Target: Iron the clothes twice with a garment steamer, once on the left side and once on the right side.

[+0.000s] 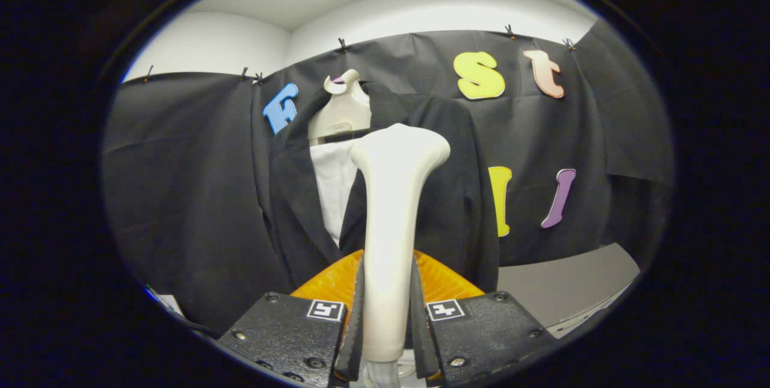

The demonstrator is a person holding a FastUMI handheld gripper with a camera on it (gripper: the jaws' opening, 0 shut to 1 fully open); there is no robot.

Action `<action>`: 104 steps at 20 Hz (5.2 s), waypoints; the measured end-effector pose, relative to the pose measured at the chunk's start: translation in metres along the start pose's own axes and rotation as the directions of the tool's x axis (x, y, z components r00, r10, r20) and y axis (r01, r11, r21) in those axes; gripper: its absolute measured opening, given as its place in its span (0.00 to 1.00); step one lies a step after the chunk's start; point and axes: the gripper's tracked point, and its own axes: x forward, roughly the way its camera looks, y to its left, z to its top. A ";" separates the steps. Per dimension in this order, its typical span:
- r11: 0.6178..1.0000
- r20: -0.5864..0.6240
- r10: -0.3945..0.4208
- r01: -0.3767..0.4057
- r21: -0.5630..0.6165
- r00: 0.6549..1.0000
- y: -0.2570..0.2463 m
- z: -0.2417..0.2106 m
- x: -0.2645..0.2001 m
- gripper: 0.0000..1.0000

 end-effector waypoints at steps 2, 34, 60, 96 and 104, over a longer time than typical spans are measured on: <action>1.000 -0.021 -0.009 0.009 -0.003 1.000 0.000 -0.009 0.004 0.37; 0.998 -0.391 -0.062 0.066 -0.003 0.918 -0.015 -0.235 -0.003 0.37; 0.998 -0.299 -0.056 0.066 0.025 0.953 0.021 -0.172 -0.048 0.37; 0.985 -0.287 0.101 -0.136 -0.102 0.953 0.183 -0.141 0.074 0.37; 0.990 -0.336 0.078 -0.113 -0.085 0.939 0.167 -0.173 0.063 0.37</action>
